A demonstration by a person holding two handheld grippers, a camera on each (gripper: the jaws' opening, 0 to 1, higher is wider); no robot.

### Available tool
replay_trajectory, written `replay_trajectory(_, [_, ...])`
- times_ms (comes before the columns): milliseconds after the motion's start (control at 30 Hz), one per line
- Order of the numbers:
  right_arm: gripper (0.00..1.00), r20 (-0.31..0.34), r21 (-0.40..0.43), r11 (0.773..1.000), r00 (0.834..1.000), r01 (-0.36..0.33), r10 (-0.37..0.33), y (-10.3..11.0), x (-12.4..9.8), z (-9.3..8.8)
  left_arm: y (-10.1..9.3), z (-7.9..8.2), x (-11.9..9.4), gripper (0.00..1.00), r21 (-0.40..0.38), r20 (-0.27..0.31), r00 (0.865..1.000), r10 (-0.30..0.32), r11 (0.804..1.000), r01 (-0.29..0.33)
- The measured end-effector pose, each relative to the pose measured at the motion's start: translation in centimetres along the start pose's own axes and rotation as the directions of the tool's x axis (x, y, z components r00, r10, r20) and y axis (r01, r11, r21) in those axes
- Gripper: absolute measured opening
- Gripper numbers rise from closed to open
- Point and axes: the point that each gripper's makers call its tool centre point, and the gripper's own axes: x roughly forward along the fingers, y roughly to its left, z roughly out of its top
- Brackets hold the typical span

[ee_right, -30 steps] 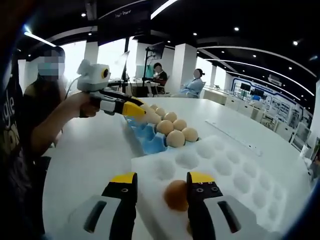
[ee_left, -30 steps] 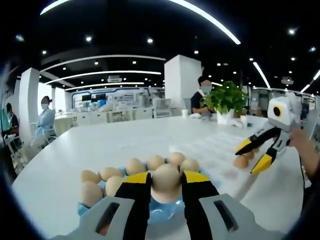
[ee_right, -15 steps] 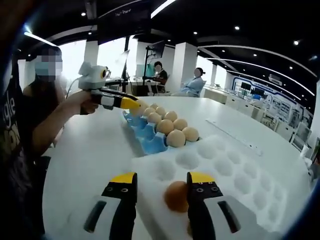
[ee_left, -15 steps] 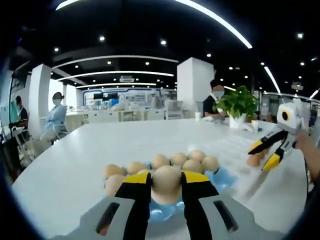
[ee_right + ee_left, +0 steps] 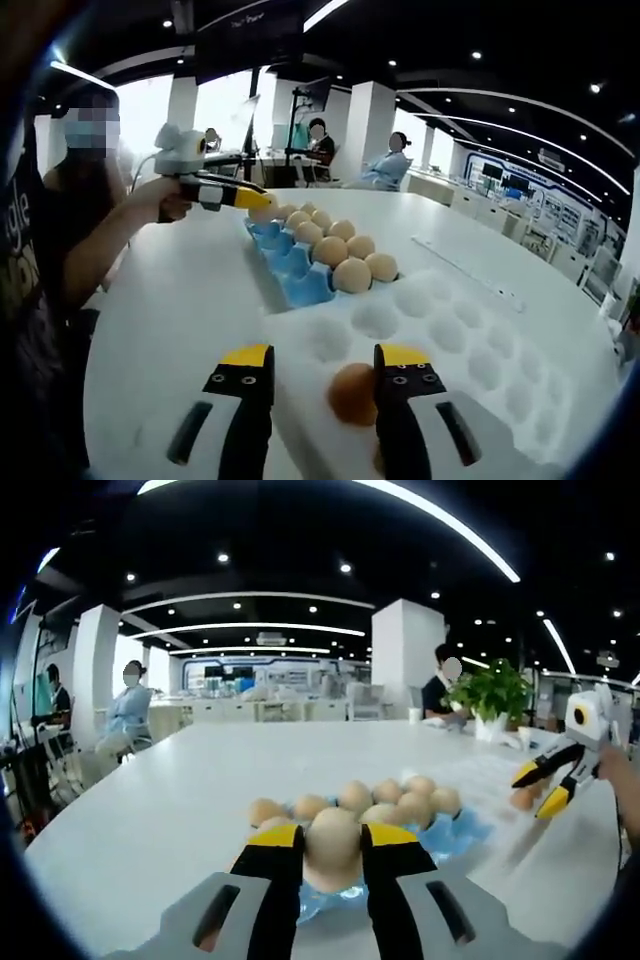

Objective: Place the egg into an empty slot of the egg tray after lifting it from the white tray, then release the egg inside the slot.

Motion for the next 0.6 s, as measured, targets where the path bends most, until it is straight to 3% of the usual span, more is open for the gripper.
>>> replay_trajectory(233, [0.43,-0.008,0.002,1.0,1.0,0.008,-0.008,0.0,0.1,0.0,0.9,-0.3,-0.1,0.2,-0.019,-0.003,1.0,0.028,0.999,-0.029])
replay_trajectory(267, [0.43,-0.009,0.002,1.0,1.0,0.008,-0.008,0.1,0.1,0.0,1.0,-0.3,-0.1,0.18,-0.022,0.0,1.0,0.03,0.999,-0.03])
replay_trajectory(300, [0.43,-0.012,-0.001,1.0,1.0,0.01,-0.01,0.0,0.1,0.0,0.8,0.2,-0.2,0.06,-0.037,0.028,1.0,0.014,0.999,-0.013])
replay_trajectory(367, [0.43,-0.015,-0.001,1.0,1.0,0.012,-0.012,0.0,0.1,0.0,0.3,0.9,-0.1,0.07,-0.117,0.069,0.998,-0.012,0.993,0.02])
replay_trajectory(433, [0.43,-0.02,-0.002,1.0,1.0,0.013,-0.013,0.1,0.2,0.0,0.8,-0.2,0.0,0.08,-0.026,-0.007,1.0,0.012,1.0,-0.012])
replay_trajectory(500, [0.43,-0.023,-0.002,1.0,1.0,0.014,-0.014,0.0,0.2,0.0,1.8,0.4,-0.1,0.09,-0.007,0.022,0.998,0.064,0.998,-0.064])
replay_trajectory(567, [0.43,-0.025,-0.005,1.0,1.0,0.015,-0.015,0.1,0.3,0.0,1.8,-0.3,-0.4,0.09,-0.077,0.035,0.999,-0.003,0.997,0.006])
replay_trajectory(600, [0.43,-0.026,-0.006,1.0,1.0,0.016,-0.016,0.2,0.3,0.0,2.3,-0.3,-0.7,0.09,-0.072,0.045,0.999,0.018,0.997,-0.015])
